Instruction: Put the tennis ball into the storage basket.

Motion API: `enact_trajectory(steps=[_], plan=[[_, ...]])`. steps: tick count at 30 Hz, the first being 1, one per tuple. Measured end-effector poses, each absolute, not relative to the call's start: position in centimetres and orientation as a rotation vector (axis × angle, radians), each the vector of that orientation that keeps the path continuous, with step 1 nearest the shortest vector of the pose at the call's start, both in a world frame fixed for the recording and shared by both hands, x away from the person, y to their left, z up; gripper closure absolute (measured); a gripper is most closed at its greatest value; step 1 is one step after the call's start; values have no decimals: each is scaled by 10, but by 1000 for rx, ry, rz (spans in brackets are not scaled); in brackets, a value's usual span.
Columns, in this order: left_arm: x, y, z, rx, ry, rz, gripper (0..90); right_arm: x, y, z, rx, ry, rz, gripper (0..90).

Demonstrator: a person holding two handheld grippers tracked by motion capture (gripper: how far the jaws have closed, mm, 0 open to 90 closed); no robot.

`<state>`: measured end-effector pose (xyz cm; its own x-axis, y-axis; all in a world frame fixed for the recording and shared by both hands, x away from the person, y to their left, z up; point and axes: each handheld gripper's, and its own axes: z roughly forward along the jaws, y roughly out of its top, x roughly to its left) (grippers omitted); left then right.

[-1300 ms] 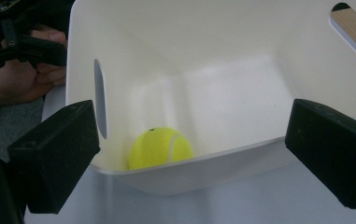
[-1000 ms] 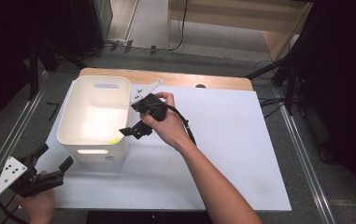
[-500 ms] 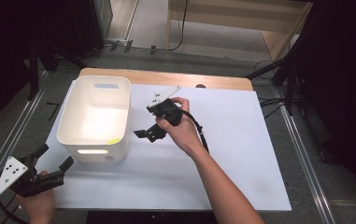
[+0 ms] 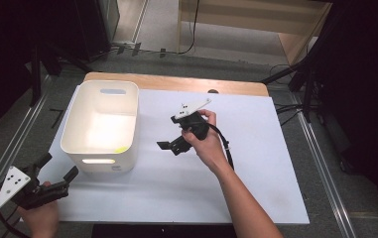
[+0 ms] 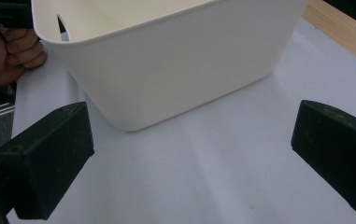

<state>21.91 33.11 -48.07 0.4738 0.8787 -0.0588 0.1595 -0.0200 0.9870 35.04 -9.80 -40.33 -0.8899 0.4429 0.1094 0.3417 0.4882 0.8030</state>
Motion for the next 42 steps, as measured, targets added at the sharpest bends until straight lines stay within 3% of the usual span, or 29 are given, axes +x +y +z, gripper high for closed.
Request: enact_trajectory(steps=[42], plan=[[219, 327, -481, 1533, 967, 777, 28, 308, -199, -435, 892, 2437, 1420, 0]])
